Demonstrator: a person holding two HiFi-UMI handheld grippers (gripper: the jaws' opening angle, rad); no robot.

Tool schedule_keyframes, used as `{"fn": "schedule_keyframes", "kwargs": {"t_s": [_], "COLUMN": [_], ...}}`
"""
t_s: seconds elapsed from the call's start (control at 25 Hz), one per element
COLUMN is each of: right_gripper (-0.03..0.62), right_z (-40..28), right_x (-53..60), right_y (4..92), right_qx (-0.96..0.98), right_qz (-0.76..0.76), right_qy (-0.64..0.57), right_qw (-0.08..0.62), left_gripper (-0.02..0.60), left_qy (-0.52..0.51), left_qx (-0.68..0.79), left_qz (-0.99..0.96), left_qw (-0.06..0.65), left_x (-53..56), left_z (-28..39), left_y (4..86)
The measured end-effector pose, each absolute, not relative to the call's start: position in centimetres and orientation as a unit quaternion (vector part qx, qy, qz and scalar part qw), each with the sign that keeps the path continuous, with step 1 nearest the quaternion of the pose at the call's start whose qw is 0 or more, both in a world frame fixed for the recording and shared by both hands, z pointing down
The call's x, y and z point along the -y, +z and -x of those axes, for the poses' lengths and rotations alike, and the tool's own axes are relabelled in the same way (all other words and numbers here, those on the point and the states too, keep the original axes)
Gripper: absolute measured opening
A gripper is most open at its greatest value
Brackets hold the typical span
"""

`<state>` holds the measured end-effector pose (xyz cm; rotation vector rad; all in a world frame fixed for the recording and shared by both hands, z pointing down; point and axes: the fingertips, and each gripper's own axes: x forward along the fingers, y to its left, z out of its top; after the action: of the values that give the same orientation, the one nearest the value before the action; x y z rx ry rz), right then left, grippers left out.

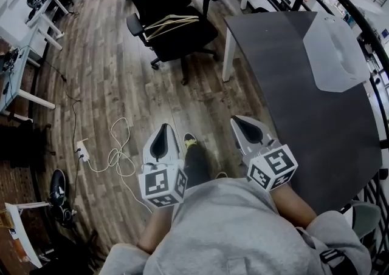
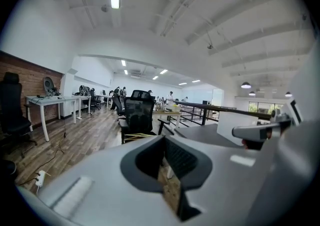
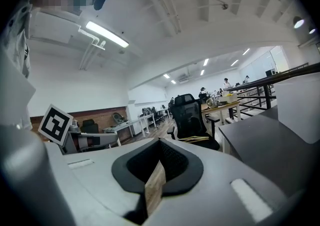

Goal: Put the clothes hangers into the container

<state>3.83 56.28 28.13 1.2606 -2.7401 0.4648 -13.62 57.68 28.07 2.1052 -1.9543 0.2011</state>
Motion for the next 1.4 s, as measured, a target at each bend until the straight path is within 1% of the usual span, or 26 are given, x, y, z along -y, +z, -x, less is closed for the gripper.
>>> {"fn": "schedule_keyframes", "kwargs": {"t_s": [0.56, 0.76, 0.96, 1.2, 1.4], "right_gripper": [-0.002, -0.002, -0.002, -0.002, -0.002], "right_z": [-1.8, 0.1, 2.6, 6.4, 9.9], "right_x": [-44.8, -42.0, -38.3, -33.5, -30.0], "right_y": [30.4, 30.7, 30.0, 30.5, 30.5], "right_qx": [0.885, 0.88, 0.88, 0.878, 0.878], "right_qz": [-0.424, -0.427, -0.433, -0.434, -0.432], "right_qy": [0.181, 0.195, 0.178, 0.172, 0.17], "right_qw": [0.067, 0.073, 0.084, 0.102, 0.113], "left_gripper": [0.011, 0.011, 0.011, 0.011, 0.011], "left_qy": [0.091, 0.094, 0.098, 0.081, 0.082], "left_qx": [0.66, 0.65, 0.653, 0.653, 0.652], "left_qz": [-0.728, -0.734, -0.734, -0.734, -0.738], "left_qw": [0.16, 0.172, 0.16, 0.168, 0.155], "left_x": [-46.2, -42.8, -38.7, -34.2, -30.9], "left_z": [15.9, 17.4, 20.2, 24.4, 27.6], "left_y": [29.9, 30.7, 29.7, 29.7, 29.5]}}
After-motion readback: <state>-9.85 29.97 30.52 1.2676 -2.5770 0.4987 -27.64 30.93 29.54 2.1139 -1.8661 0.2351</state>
